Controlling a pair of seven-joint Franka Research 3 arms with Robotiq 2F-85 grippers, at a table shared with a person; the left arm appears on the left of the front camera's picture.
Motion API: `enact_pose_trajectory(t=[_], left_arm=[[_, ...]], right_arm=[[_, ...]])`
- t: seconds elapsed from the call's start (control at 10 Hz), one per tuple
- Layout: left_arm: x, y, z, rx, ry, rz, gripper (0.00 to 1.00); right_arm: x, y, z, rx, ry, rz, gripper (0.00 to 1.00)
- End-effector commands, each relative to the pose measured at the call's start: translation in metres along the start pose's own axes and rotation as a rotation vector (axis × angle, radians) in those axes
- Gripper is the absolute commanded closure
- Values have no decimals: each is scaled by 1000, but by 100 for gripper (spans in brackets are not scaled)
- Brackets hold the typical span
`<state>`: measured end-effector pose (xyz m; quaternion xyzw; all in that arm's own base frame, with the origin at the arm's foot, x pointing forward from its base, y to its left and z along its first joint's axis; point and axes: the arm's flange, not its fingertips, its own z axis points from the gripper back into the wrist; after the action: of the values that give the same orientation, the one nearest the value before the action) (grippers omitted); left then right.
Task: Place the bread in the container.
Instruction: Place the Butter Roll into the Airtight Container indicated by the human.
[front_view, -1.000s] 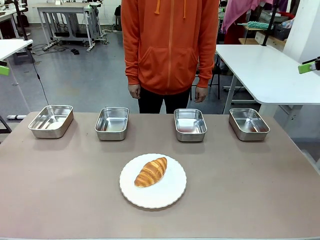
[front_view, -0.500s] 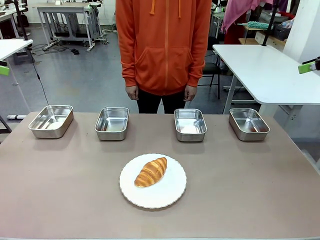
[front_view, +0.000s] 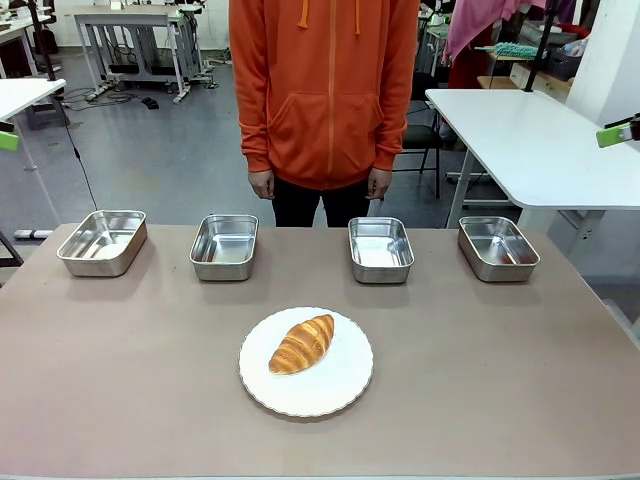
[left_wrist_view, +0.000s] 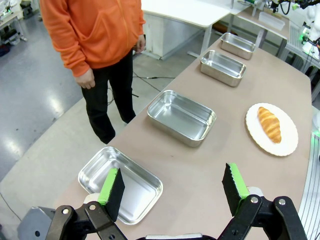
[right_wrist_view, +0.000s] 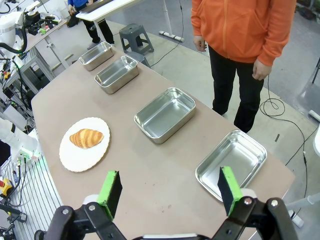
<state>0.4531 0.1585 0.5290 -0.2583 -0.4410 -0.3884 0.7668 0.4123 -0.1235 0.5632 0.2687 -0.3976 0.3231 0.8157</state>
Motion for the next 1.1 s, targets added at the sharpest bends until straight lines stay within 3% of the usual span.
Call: enact_pose_trajectory(t=[0.0,1.0], left_arm=[[1,-1,1,0,-3,-4,0],[1,-1,1,0,-3,-4,0]], right_arm=[[2,-1,-1,4,-21,13,0],[2,-1,-1,4,-21,13,0]])
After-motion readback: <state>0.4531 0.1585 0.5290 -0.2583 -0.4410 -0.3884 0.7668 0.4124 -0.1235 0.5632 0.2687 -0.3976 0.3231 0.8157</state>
